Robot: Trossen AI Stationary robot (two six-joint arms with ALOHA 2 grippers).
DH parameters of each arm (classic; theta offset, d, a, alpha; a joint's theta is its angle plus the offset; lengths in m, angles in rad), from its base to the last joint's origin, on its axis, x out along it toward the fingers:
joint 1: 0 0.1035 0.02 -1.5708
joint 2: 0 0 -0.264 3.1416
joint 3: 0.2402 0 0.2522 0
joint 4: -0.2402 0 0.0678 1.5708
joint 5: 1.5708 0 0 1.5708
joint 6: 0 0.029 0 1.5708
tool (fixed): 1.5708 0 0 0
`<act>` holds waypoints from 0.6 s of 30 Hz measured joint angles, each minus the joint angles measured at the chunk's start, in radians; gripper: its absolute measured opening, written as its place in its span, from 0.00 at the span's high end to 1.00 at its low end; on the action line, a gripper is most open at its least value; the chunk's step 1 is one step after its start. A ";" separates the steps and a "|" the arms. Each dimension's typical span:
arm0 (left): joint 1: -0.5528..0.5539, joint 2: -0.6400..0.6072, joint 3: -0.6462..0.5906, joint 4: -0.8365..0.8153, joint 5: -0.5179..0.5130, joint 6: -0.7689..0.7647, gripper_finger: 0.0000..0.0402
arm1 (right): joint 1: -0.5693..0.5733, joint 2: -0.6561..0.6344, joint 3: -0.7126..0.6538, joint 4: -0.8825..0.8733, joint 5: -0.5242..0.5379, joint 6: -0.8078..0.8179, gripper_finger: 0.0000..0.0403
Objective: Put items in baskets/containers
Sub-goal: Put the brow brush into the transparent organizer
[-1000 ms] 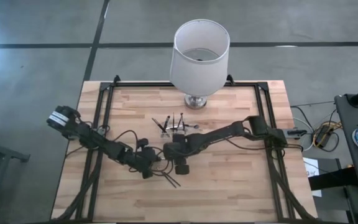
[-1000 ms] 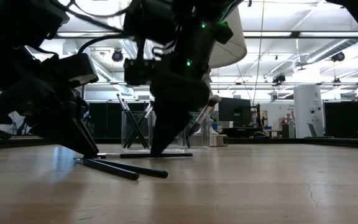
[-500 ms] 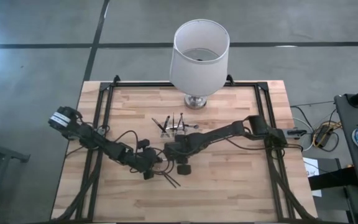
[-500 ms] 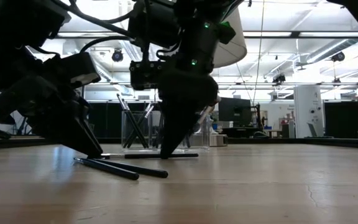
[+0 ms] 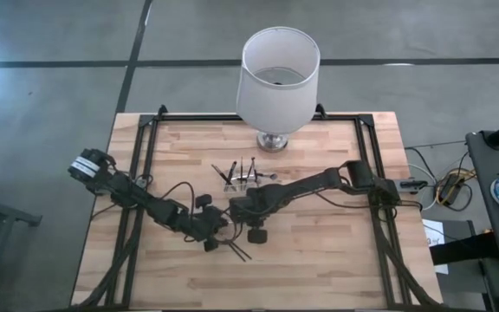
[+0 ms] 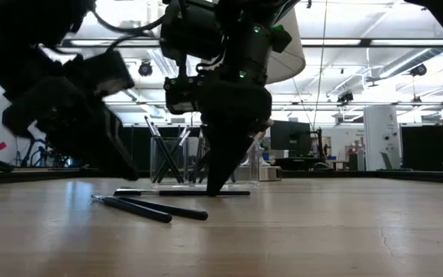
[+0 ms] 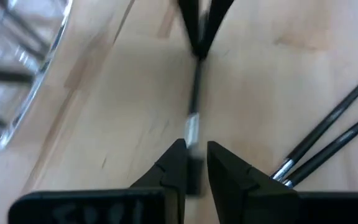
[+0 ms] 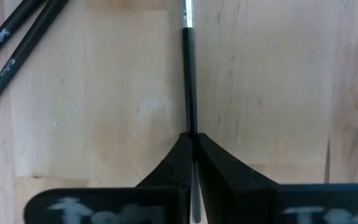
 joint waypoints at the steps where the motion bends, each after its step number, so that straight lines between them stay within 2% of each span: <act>1: 0.000 -0.001 0.006 0.003 0.000 0.011 0.86 | 0.000 -0.002 0.006 -0.004 0.000 0.010 0.98; 3: -0.002 -0.008 0.023 0.010 0.001 0.030 0.86 | 0.000 -0.005 0.019 -0.006 -0.002 0.027 0.98; 6: -0.002 -0.049 0.049 -0.065 -0.008 0.073 0.86 | -0.001 -0.017 0.031 -0.011 -0.003 0.057 0.98; 11: -0.005 -0.217 0.113 -0.337 -0.130 0.076 0.86 | -0.004 -0.064 0.036 -0.001 0.014 0.112 0.98; 14: -0.009 -0.340 0.129 -0.493 -0.216 0.029 0.86 | -0.005 -0.083 0.036 -0.001 0.024 0.133 0.98; 18: -0.019 -0.515 0.123 -0.676 -0.290 -0.112 0.86 | -0.003 -0.109 0.037 0.000 0.057 0.171 0.98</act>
